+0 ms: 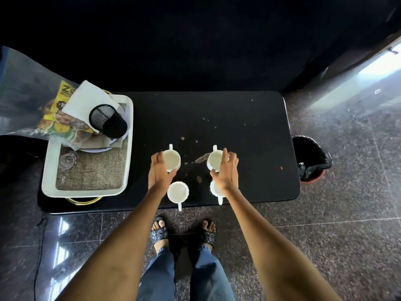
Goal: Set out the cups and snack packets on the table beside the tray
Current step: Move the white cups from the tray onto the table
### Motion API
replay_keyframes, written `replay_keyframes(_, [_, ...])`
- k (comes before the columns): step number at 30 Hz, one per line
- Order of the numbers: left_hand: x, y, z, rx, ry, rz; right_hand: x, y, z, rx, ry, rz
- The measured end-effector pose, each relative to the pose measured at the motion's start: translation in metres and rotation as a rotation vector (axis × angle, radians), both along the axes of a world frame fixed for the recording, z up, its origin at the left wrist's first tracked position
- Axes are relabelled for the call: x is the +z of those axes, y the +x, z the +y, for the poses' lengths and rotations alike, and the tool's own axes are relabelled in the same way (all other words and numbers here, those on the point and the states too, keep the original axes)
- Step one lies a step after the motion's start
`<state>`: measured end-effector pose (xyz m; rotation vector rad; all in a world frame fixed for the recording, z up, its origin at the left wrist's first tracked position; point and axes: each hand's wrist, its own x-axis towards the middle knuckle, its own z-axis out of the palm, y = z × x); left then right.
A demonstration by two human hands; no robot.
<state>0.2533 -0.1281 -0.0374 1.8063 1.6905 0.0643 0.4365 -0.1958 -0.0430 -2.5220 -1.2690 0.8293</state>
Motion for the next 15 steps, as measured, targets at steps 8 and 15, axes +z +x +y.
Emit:
replay_keyframes(8, [-0.001, 0.012, 0.017, -0.058, 0.002, 0.019, -0.003, 0.010, 0.015, -0.005, 0.012, 0.025])
replay_keyframes(15, [-0.008, 0.015, 0.016, -0.038, 0.037, -0.009, -0.004, 0.014, 0.026, 0.040, 0.012, 0.019])
